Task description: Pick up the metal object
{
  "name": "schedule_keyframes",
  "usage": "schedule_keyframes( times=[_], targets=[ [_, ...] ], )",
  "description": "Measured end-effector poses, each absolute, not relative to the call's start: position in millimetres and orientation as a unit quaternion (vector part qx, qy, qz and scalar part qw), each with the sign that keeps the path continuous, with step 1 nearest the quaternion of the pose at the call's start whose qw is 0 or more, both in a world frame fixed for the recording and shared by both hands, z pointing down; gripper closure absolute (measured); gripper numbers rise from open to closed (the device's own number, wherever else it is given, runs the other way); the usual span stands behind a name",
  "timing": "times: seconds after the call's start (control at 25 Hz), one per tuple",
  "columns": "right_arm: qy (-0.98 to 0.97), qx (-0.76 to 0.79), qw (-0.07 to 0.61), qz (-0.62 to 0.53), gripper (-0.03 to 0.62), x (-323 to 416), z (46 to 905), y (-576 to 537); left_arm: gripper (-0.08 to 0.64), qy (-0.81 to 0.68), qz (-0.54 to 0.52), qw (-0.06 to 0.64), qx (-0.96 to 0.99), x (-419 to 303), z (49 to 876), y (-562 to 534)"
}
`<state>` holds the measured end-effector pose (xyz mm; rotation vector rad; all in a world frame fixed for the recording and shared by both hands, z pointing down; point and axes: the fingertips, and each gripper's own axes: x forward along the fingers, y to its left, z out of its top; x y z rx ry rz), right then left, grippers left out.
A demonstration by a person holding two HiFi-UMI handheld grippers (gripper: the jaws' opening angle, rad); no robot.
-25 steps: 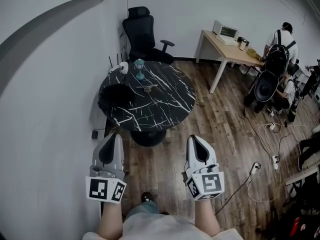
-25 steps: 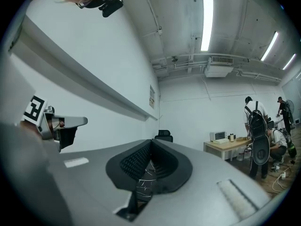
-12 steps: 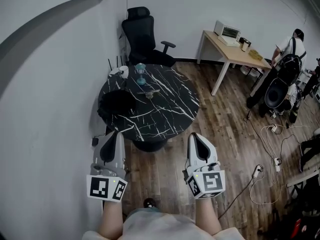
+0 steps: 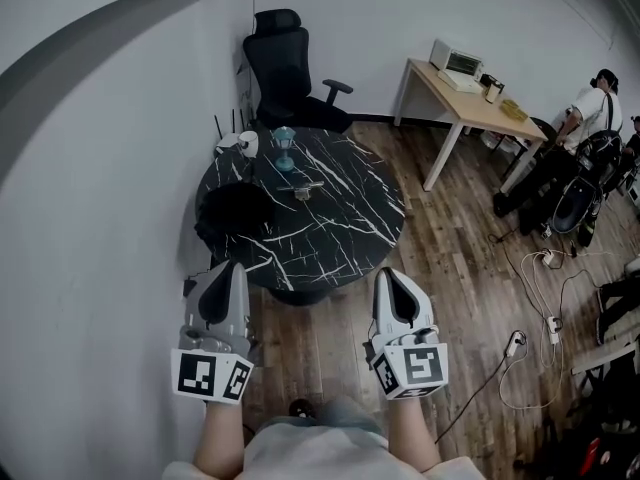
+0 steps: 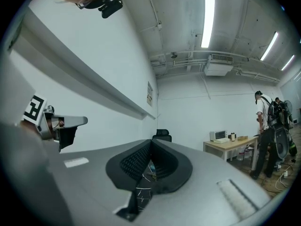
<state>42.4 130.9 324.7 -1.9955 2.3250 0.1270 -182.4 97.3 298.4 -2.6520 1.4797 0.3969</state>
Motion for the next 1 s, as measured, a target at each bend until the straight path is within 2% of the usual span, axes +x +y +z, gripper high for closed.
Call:
schedule_keyframes(
  times=[0.4,1.0],
  targets=[
    [0.760,-0.648,0.025,0.033,0.594,42,335,94,0.555,0.487,0.123,0.024,-0.864,-183,312,60],
    [0.787,-0.614,0.040,0.049,0.593,64,311,-27,0.555,0.524,0.131,0.044,-0.841,-165,293,-39]
  ],
)
